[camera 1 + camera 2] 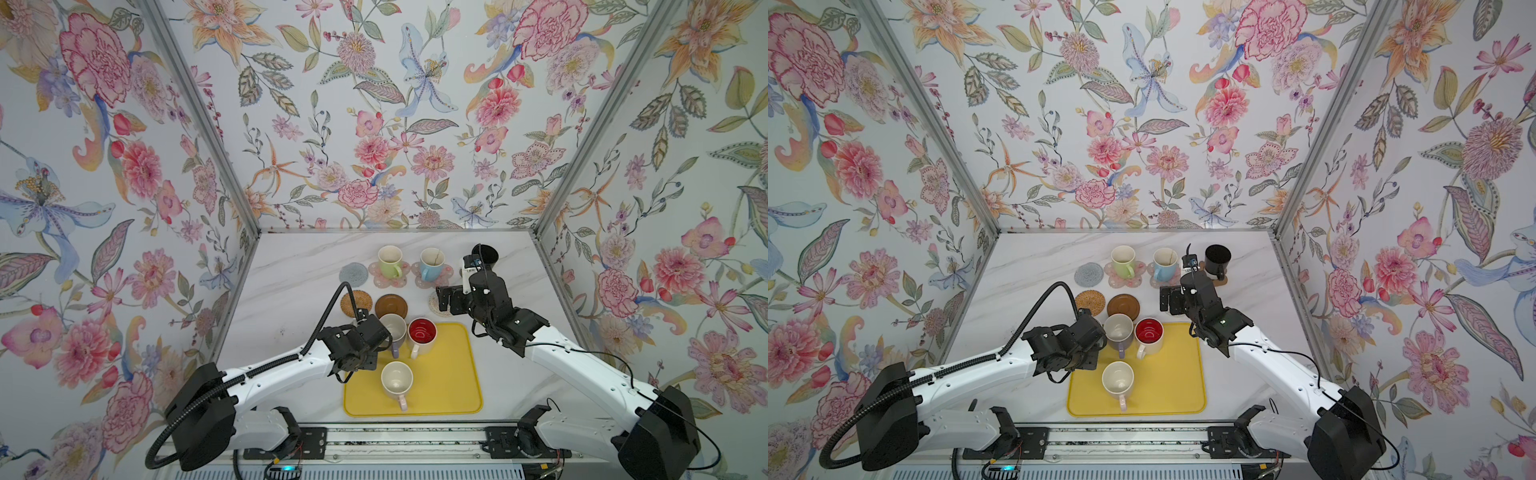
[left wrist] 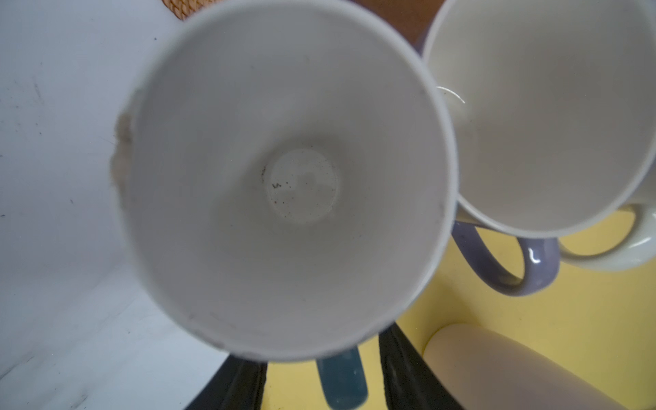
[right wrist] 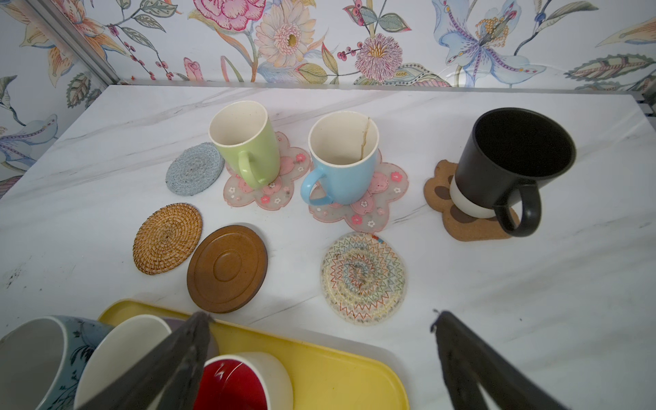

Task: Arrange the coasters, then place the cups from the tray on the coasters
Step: 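Close the left gripper on the teal mug's rim and lift it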

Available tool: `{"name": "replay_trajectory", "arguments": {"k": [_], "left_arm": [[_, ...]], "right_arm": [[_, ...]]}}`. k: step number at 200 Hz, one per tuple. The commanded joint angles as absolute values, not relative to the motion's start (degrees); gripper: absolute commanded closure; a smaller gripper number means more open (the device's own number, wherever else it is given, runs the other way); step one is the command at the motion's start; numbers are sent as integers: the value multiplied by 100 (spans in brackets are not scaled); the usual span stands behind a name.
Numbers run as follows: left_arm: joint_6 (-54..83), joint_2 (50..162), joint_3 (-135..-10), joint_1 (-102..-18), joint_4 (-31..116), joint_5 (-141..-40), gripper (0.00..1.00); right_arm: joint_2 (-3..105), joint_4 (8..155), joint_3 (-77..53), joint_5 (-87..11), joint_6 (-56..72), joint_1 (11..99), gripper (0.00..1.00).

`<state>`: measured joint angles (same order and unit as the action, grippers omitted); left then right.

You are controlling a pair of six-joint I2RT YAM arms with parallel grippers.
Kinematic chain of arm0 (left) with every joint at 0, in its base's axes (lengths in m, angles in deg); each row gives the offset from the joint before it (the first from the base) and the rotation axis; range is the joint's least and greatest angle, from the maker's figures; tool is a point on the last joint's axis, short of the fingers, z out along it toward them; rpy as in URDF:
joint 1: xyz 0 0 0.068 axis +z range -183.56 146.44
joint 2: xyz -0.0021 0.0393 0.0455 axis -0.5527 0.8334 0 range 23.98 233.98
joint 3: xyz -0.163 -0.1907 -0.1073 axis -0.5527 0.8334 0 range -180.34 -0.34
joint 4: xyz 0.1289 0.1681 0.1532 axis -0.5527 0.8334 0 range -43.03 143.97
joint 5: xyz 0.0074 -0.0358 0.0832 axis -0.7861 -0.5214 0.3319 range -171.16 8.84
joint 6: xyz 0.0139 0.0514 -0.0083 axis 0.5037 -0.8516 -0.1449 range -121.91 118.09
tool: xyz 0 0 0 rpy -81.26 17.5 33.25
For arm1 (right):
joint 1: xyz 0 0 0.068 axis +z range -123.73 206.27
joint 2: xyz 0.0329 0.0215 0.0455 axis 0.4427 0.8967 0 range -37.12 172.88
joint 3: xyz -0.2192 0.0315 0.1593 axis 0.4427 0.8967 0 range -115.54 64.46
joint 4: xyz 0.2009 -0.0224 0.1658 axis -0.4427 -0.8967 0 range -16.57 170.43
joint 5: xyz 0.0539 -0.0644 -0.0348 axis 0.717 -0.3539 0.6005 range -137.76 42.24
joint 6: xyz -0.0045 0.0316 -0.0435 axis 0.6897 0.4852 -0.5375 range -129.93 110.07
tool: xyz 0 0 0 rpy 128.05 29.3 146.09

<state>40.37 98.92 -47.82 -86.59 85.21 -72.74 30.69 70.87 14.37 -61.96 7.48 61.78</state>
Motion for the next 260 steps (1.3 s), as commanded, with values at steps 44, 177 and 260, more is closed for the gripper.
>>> {"name": "replay_trajectory", "arguments": {"k": [44, 177, 260], "left_arm": [[3887, 10224, -4935, -8523, 8420, -7077, 53], [4110, 10075, -4723, -8423, 8691, -6751, 88], [4284, 9301, -4663, -8292, 9002, -6209, 100]], "right_arm": [[3029, 7111, 1525, -6235, 804, 6103, 1], [3203, 7155, 1389, -6114, 791, 6065, 1], [3258, 7175, 1344, -6057, 799, 6065, 1]]}}
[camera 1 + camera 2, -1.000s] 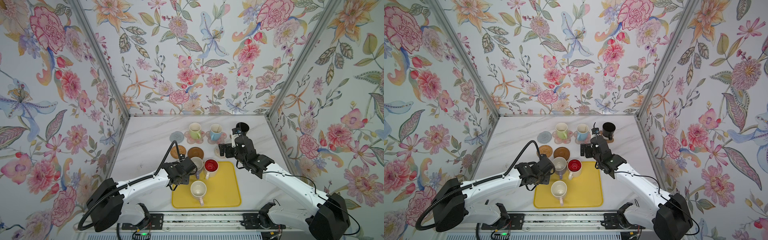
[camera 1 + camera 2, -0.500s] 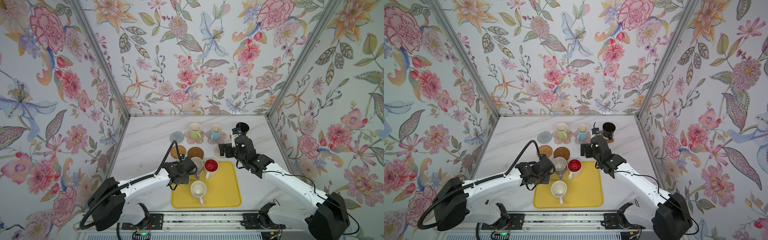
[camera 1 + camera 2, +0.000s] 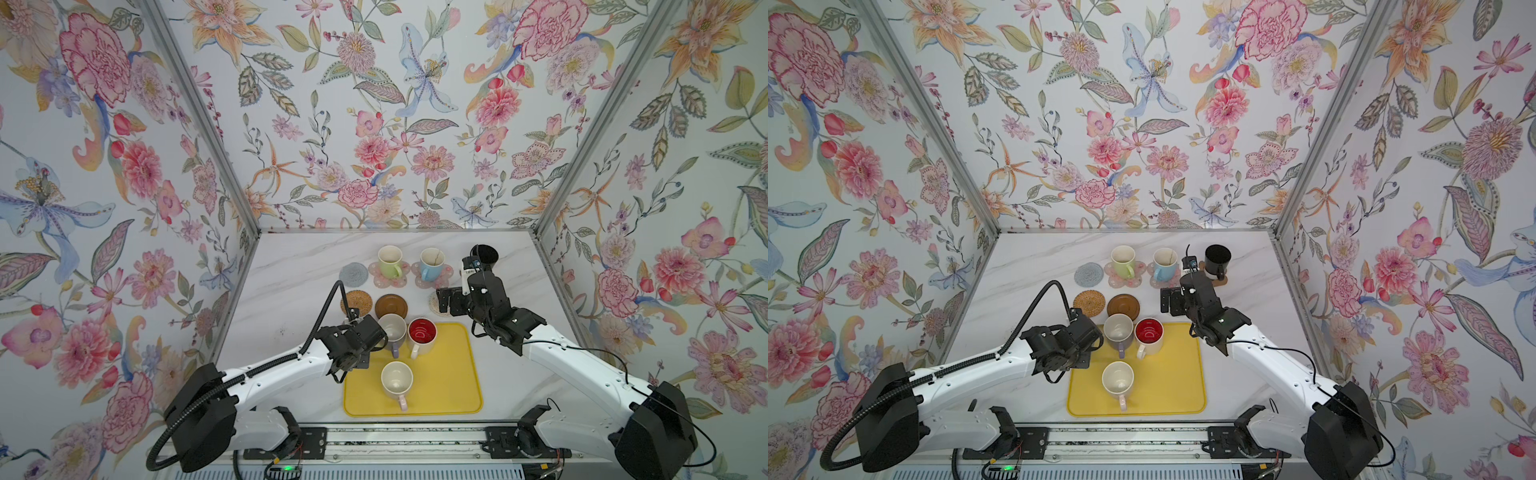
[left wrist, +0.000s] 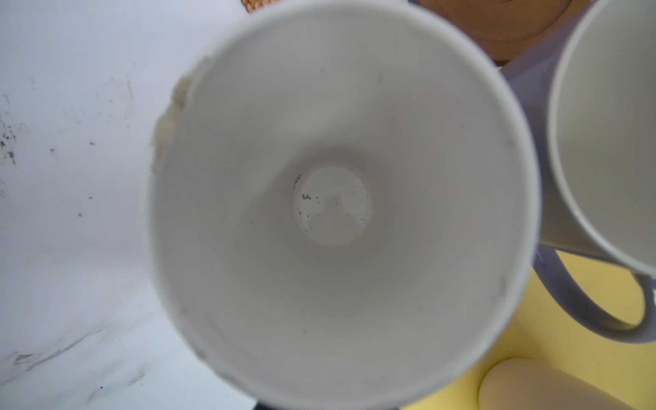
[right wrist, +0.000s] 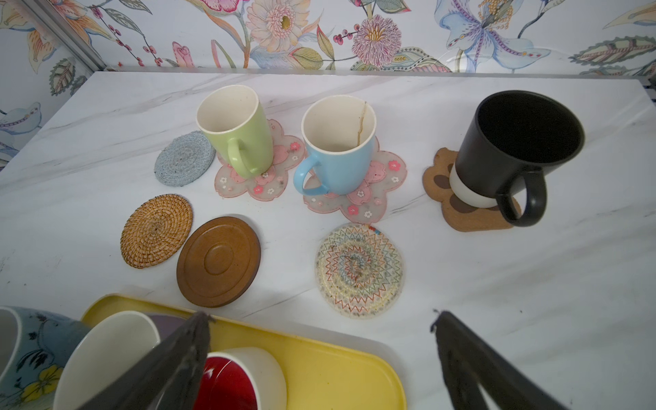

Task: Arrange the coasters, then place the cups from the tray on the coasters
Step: 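Close the left gripper on the teal mug's rim and lift it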

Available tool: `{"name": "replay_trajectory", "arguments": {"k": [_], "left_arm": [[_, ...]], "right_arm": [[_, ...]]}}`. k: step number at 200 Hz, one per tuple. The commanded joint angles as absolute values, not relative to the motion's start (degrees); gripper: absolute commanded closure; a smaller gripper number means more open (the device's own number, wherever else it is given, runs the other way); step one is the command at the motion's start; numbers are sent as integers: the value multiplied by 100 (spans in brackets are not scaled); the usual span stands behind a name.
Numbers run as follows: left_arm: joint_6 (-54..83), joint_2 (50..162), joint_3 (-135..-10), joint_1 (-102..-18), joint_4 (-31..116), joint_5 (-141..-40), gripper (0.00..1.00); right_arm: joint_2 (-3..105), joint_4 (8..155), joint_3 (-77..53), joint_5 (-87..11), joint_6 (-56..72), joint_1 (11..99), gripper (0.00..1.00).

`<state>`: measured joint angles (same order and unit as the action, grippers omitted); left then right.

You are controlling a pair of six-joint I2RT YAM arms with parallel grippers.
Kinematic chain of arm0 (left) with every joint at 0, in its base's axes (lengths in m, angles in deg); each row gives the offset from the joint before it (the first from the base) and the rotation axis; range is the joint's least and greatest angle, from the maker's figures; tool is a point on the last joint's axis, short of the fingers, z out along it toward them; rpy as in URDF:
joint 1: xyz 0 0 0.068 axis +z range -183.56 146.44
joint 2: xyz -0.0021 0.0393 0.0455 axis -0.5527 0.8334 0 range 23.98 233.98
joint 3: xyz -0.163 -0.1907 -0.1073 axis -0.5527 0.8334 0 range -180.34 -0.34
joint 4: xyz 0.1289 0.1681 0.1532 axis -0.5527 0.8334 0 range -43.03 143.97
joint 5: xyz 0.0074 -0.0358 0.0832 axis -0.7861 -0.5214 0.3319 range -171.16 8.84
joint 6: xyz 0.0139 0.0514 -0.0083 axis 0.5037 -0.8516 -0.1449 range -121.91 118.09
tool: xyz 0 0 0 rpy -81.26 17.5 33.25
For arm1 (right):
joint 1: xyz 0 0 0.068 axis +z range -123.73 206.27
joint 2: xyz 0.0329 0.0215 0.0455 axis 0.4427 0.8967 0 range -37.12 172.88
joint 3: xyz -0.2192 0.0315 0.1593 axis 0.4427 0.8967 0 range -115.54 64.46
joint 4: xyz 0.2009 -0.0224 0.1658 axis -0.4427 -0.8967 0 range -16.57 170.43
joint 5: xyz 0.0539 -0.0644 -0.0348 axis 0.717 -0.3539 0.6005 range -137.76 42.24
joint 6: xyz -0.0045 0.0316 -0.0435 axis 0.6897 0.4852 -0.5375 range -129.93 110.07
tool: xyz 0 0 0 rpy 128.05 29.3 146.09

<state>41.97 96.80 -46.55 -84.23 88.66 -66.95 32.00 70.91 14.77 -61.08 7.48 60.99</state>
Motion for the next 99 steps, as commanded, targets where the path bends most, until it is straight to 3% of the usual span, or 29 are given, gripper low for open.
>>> {"name": "replay_trajectory", "arguments": {"k": [1, 53, 99], "left_arm": [[4279, 9286, -4664, -8289, 9007, -6205, 100], [3810, 8828, -4877, -7714, 8899, -6128, 100], [2752, 9184, -5440, -6849, 8257, -6482, 100]], "right_arm": [[3258, 7178, 1342, -6058, 800, 6069, 1], [3149, 7108, 1385, -6075, 815, 6064, 1], [2952, 6911, 1442, -6106, 832, 6067, 1]]}}
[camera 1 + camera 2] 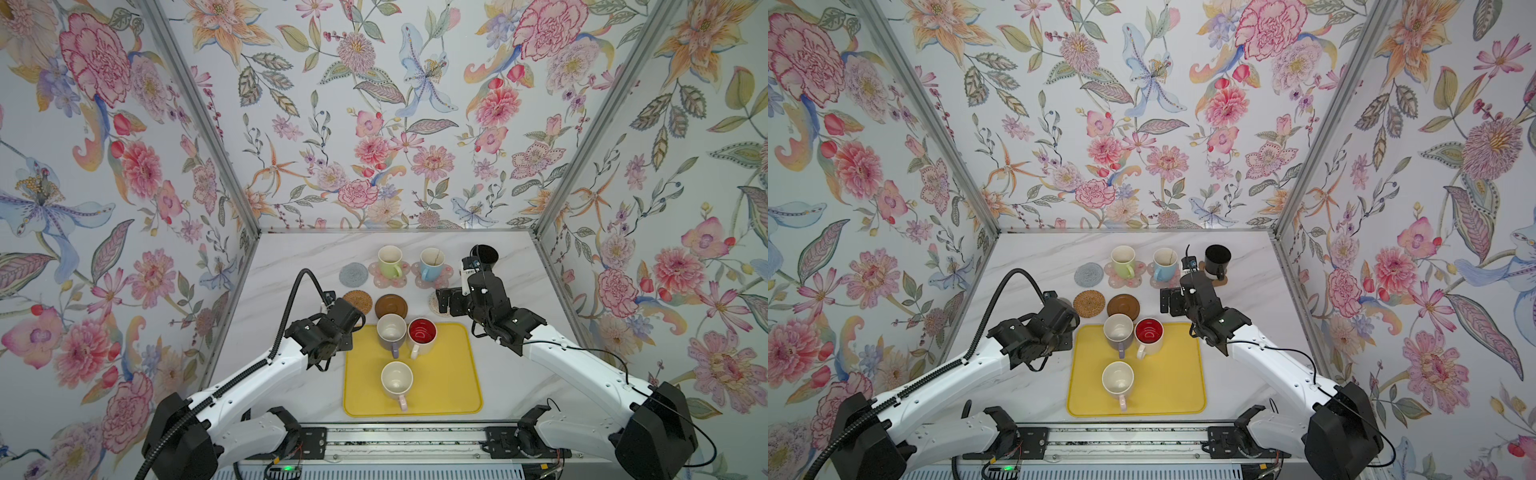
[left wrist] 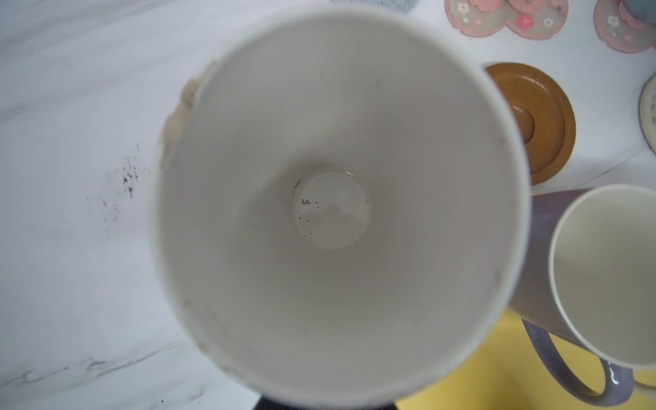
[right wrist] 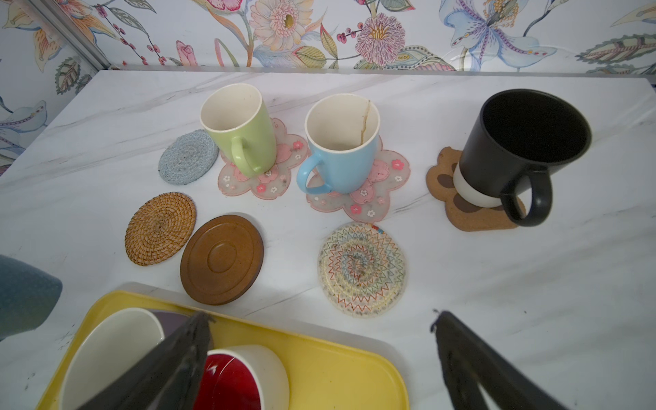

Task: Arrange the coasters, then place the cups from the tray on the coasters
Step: 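Carry the teal floral mug with the left gripper toward the grey knit coaster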

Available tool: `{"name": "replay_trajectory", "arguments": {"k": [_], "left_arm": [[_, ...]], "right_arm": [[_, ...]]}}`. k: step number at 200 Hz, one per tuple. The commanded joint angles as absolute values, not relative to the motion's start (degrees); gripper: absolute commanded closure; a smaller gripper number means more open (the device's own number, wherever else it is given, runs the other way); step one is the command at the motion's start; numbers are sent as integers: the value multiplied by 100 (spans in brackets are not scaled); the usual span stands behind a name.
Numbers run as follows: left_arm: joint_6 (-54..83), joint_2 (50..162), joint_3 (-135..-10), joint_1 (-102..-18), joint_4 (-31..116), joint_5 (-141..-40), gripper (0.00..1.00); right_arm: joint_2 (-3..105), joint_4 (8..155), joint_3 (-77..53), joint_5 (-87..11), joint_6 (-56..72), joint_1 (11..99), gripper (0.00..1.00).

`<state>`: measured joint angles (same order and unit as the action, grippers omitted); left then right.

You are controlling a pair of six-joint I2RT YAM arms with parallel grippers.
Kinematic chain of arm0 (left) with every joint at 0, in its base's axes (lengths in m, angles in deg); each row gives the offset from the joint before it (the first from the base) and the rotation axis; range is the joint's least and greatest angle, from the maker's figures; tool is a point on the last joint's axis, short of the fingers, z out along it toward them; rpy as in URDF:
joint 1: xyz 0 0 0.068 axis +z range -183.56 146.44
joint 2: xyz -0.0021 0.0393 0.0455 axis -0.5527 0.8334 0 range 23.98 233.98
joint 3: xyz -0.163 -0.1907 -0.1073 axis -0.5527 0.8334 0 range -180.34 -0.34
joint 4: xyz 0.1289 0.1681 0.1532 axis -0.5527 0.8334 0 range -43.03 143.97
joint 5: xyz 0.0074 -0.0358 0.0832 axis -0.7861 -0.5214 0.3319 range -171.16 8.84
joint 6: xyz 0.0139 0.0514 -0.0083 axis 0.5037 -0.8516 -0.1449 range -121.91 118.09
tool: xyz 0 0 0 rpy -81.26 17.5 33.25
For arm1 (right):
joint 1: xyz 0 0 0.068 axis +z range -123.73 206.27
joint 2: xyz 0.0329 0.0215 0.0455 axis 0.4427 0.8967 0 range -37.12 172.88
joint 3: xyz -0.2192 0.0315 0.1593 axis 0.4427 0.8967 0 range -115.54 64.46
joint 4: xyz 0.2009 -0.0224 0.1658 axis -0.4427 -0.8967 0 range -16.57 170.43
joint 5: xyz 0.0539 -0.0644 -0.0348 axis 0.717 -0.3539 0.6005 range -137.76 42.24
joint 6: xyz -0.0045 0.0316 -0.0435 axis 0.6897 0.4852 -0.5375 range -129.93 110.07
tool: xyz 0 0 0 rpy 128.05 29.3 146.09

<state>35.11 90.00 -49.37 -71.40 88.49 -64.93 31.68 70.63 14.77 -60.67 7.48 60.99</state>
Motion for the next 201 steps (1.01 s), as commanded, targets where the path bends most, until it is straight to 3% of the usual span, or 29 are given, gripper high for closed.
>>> {"name": "replay_trajectory", "arguments": {"k": [1, 54, 118, 201], "left_arm": [[2740, 9206, -5457, -6829, 8248, -6482, 100], [1905, 10519, -6398, -6109, 7622, -6929, 100], [1502, 12167, -7745, -5794, 7409, -7099, 100], [1378, 13287, -8842, -5499, 7374, -7257, 100]], "right_arm": [[2943, 6910, 1439, -6109, 838, 6065, 1], [2513, 6646, 1644, -6156, 969, 6069, 1], [1992, 6227, 1882, -6298, 1079, 6065, 1], [1502, 5917, 2156, -6410, 1226, 6061, 1]]}}
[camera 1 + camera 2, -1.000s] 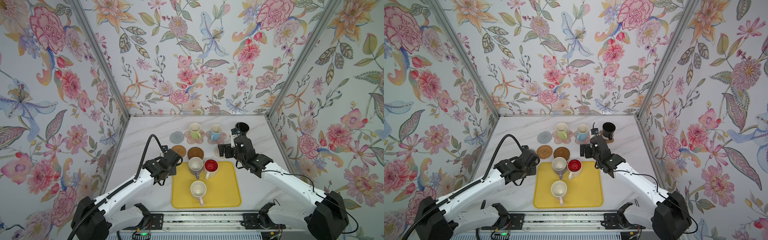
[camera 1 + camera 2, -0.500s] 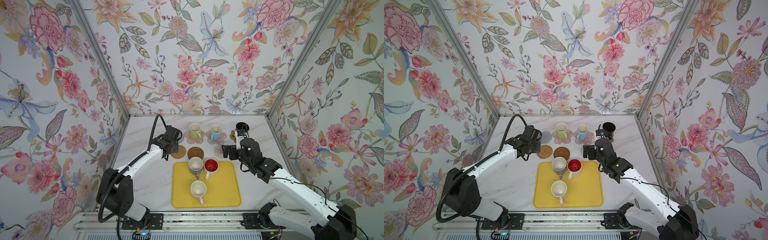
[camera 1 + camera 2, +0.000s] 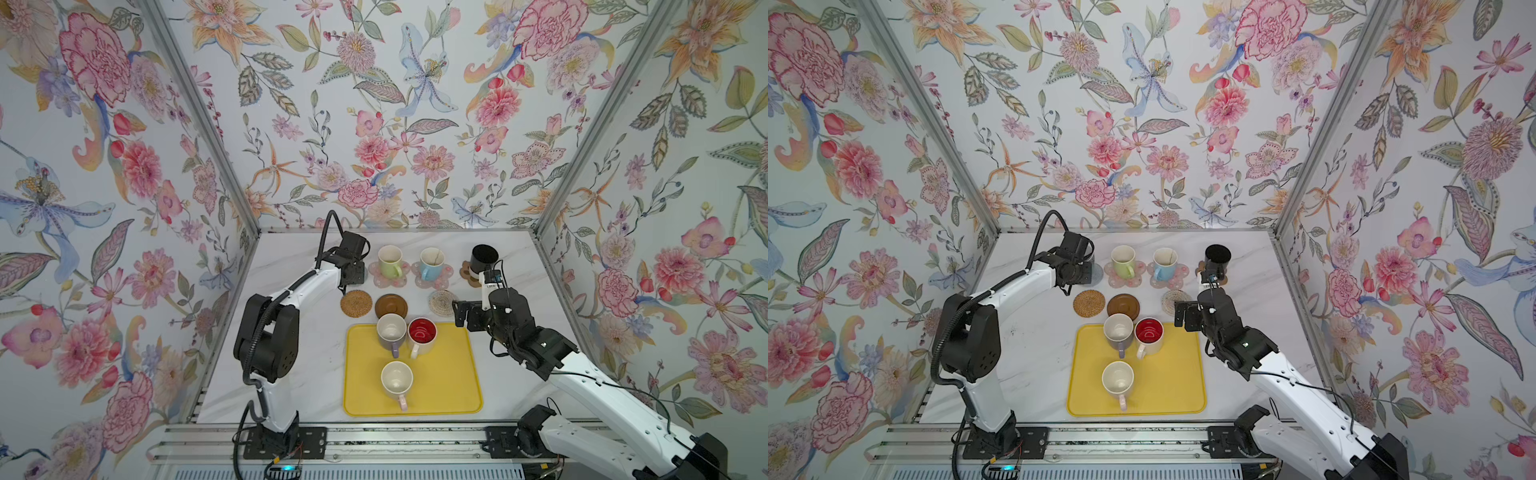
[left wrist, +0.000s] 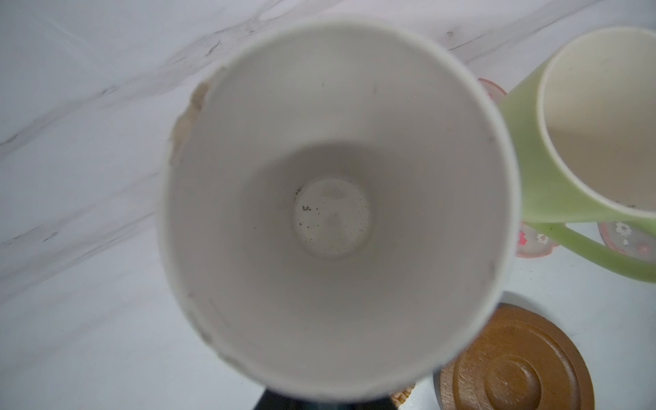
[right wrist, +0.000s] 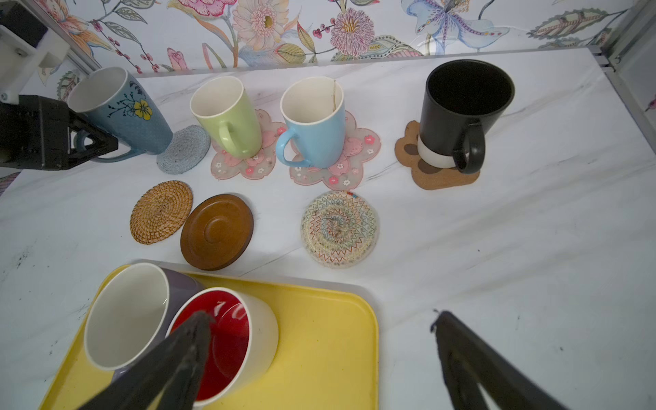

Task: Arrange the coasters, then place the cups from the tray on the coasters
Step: 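Carry the teal floral mug with the left gripper toward the grey knit coaster, then lower the teal floral mug onto the grey knit coaster with the left gripper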

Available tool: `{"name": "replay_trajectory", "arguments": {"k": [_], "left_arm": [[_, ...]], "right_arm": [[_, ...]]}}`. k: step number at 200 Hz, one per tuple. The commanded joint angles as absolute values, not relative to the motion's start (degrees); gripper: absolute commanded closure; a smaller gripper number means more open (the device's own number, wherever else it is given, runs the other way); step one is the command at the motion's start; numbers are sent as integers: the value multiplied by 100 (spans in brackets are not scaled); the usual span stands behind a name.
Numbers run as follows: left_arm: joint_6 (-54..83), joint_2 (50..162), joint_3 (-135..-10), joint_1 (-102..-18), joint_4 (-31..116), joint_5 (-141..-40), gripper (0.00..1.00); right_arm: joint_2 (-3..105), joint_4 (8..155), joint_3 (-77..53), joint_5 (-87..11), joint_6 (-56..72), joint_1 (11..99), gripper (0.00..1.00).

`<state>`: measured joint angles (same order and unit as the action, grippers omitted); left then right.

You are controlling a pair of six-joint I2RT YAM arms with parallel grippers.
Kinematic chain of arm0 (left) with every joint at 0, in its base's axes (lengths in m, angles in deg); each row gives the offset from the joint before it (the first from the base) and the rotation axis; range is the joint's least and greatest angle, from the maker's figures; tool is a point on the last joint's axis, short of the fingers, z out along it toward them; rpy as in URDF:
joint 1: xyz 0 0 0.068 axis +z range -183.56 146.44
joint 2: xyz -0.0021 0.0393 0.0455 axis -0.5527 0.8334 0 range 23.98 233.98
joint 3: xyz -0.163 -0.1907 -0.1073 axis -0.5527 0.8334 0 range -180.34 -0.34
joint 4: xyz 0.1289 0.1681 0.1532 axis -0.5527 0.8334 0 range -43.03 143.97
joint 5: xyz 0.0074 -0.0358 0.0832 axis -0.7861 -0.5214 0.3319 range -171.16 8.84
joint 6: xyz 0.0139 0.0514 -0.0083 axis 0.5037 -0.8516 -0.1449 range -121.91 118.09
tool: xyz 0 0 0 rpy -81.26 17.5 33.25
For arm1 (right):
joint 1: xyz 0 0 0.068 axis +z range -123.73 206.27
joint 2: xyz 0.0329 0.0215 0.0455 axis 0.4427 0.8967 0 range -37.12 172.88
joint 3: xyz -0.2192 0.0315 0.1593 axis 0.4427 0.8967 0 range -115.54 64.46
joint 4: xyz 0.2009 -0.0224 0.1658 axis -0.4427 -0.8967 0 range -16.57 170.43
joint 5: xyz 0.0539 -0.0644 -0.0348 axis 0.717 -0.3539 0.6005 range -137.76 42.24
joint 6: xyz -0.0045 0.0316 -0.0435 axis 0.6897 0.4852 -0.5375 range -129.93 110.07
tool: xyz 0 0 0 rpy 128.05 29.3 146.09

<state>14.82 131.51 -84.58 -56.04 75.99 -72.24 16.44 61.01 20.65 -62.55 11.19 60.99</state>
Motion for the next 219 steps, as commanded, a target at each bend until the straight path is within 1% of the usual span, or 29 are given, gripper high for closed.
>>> {"name": "replay_trajectory", "arguments": {"k": [1, 105, 219], "left_arm": [[1380, 13296, -8850, -5495, 7372, -7261, 100], [1463, 13968, -9304, -5369, 7338, -7465, 100], [1554, 14092, -9189, -5368, 7248, -7457, 100]], "right_arm": [[1497, 5916, 2161, -6406, 1224, 6058, 1], [1384, 5854, 2253, -6432, 1257, 6013, 1], [1362, 5852, 2246, -6409, 1213, 5945, 1]]}}
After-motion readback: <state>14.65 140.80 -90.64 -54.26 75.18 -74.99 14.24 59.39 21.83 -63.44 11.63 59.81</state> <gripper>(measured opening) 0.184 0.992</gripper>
